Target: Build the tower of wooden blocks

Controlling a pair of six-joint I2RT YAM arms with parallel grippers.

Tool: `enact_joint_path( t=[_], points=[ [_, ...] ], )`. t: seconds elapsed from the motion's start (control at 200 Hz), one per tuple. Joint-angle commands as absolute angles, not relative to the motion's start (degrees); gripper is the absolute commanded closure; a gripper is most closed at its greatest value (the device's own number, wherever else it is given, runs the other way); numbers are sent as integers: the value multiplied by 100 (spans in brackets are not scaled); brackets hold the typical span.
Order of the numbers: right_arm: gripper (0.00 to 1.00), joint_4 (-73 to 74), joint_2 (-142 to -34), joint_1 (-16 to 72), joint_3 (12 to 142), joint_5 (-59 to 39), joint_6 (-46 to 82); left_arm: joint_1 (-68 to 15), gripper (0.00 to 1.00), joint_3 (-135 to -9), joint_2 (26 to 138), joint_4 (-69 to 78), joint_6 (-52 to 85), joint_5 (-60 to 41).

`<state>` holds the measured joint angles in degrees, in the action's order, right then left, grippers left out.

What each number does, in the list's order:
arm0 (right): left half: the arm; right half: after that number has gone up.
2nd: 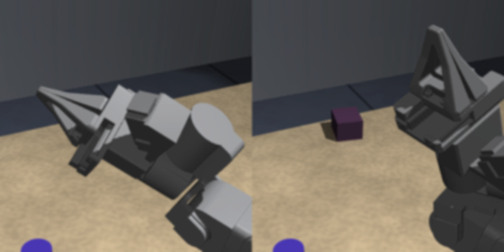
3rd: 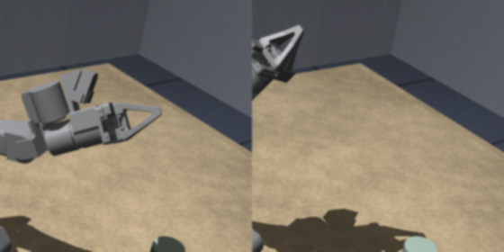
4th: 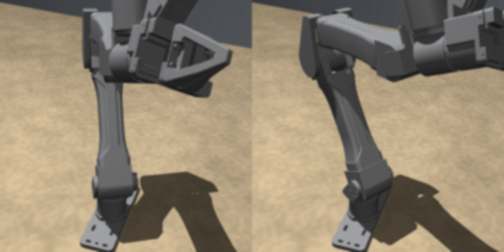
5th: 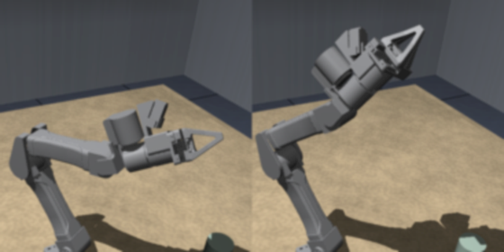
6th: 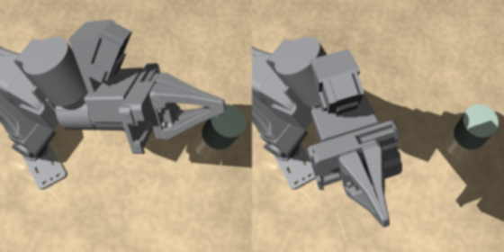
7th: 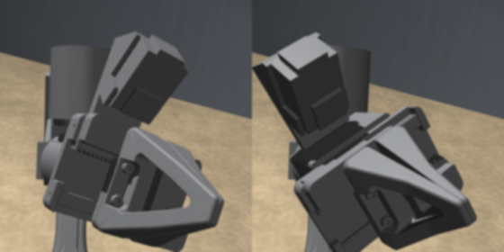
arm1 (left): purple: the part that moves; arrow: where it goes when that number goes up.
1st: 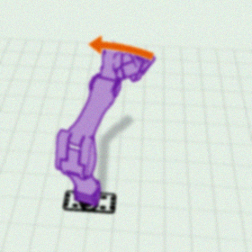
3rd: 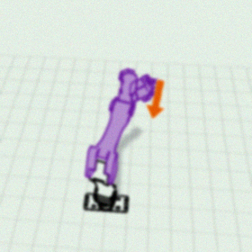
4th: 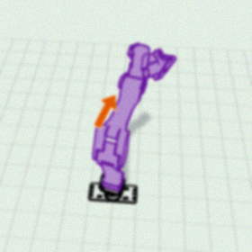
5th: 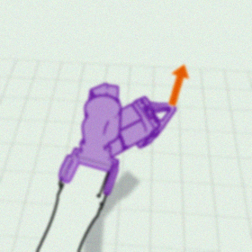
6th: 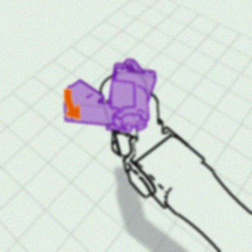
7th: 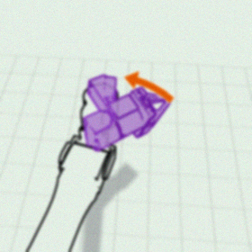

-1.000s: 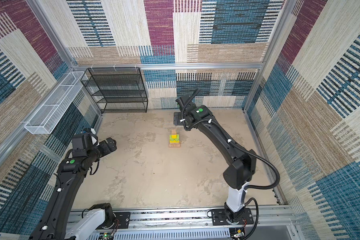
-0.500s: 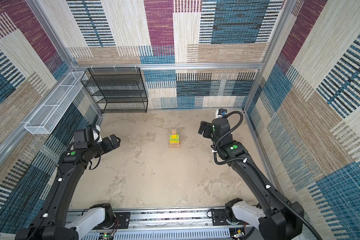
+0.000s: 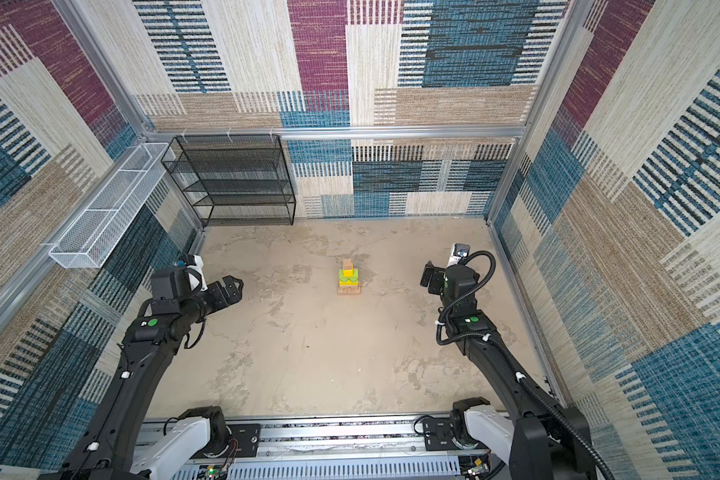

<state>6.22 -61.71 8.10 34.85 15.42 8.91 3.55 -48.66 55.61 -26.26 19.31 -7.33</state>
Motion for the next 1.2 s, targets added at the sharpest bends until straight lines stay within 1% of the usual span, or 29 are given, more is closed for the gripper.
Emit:
enact_joint_path(
  t=[0.0,0.135,0.325,0.491,0.676,0.756,0.821,0.866,1.021,1.102,1.192],
  points=[
    [1,1673,-6343,515,3259,1180,754,302,1,-4507,5553,-1624,1655,-281],
    [1,2373,-6681,233,2940,860,854,165,1,-3731,5594,-361,1293,171],
    [1,3406,-7205,176,2592,818,533,64,1,-2675,6009,1626,816,544],
    [1,3841,-7690,132,2593,708,455,-70,1,-2624,6874,2286,339,676],
    [1,4473,-8152,106,2569,781,185,-121,0,-2371,7785,3767,89,699],
    [1,4963,-8252,97,2378,822,57,-132,1,-2567,7817,3312,50,702],
    [1,5220,-8332,55,2247,742,71,-138,1,-2523,7939,3737,-53,694],
    [1,5402,-8406,28,2170,730,99,-147,1,-2497,7980,3772,-104,662],
    [1,6050,-8628,0,1881,542,58,-156,1,-1969,8837,5684,-197,774],
    [1,6283,-8577,0,1715,403,17,-167,0,-1994,8630,5256,-141,753],
    [1,6551,-8604,1,1582,80,-98,-167,0,-2050,8821,5497,-206,747]
  ],
)
